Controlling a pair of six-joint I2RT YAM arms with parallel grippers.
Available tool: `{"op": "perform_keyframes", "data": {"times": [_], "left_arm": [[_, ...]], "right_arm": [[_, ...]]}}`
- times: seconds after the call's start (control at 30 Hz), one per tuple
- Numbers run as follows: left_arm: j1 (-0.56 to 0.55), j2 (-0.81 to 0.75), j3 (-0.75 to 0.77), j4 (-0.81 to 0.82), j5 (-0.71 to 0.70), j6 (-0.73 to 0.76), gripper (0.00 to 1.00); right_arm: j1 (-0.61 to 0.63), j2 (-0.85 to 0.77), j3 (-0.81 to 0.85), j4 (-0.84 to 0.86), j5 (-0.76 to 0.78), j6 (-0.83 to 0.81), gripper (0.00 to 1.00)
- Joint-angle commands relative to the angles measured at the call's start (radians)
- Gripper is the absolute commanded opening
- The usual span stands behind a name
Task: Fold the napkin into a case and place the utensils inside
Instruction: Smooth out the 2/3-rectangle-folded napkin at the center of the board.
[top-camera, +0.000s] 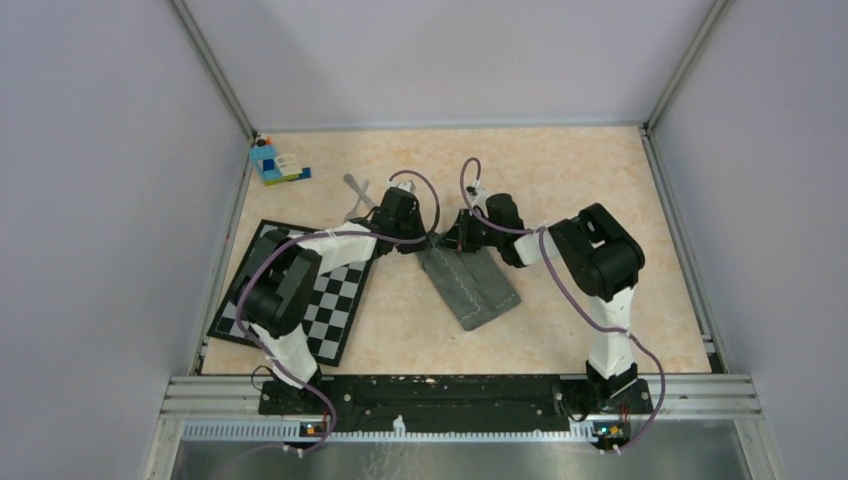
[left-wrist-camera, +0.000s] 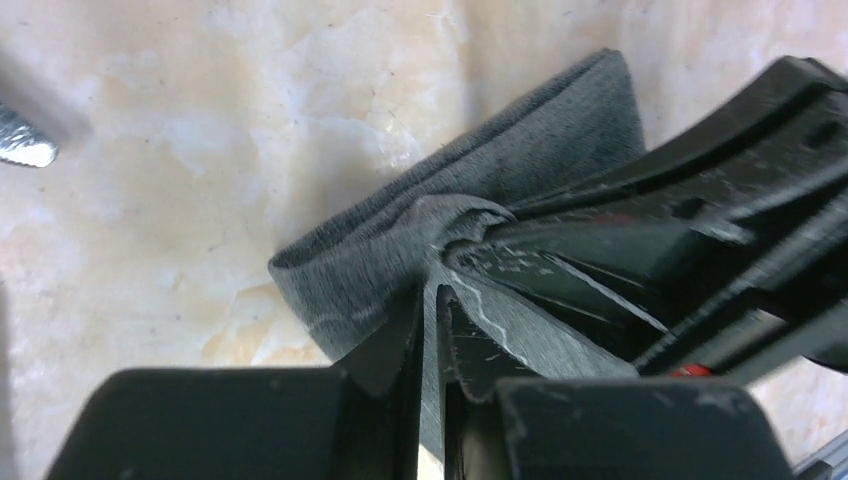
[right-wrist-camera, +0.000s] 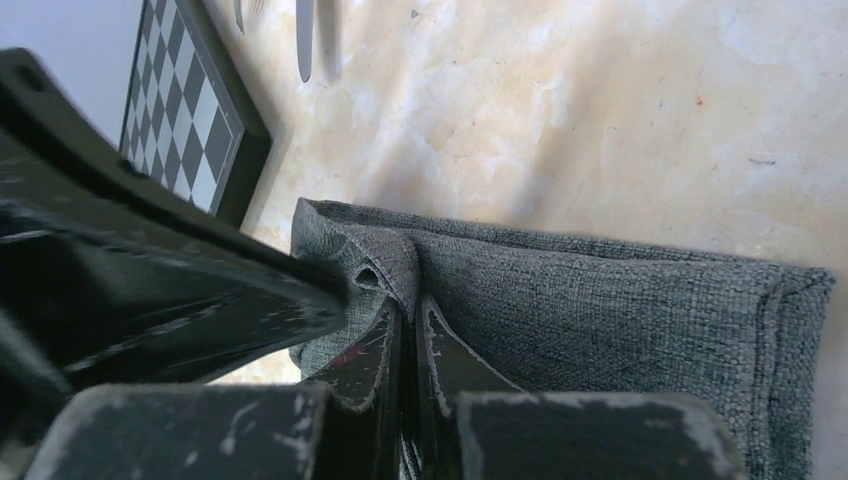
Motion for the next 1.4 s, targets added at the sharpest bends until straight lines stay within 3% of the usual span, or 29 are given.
{"op": "perform_keyframes", "data": {"times": [0.0, 0.23, 0.33, 0.43, 0.53, 0.7, 0.77, 0.87, 1.03, 1.37], "left_arm": [[0.015, 0.078, 0.033, 0.082, 0.019, -0.029, 0.11], [0.058, 0.129, -0.029, 0.087, 0.037, -0.062, 0.03], [0.074, 0.121, -0.050, 0.099, 0.061, -0.062, 0.01], [0.078, 0.117, -0.046, 0.099, 0.084, -0.058, 0.00], [0.078, 0.120, -0.032, 0.087, 0.111, -0.055, 0.00], [0.078, 0.129, -0.015, 0.071, 0.121, -0.043, 0.00], [0.079, 0.133, -0.006, 0.061, 0.125, -0.037, 0.00], [0.079, 0.138, 0.001, 0.058, 0.129, -0.033, 0.00], [0.079, 0.143, 0.010, 0.058, 0.127, -0.027, 0.00], [0.079, 0.160, 0.014, 0.011, 0.097, -0.025, 0.00]], "right_arm": [[0.010, -0.025, 0.053, -0.083, 0.021, -0.025, 0.05], [-0.009, -0.191, 0.179, -0.576, 0.073, -0.136, 0.40], [-0.012, -0.312, 0.114, -0.616, 0.112, -0.192, 0.52], [-0.011, -0.377, 0.059, -0.608, 0.010, -0.216, 0.54], [-0.009, -0.384, 0.000, -0.497, -0.110, -0.164, 0.47], [0.028, -0.231, 0.024, -0.288, -0.259, -0.084, 0.06], [0.051, -0.168, 0.053, -0.238, -0.278, -0.075, 0.00], [0.060, -0.099, 0.064, -0.133, -0.293, -0.018, 0.00], [0.070, -0.016, 0.044, -0.100, -0.304, -0.005, 0.00], [0.131, -0.206, -0.302, -0.017, -0.267, 0.013, 0.00]]}}
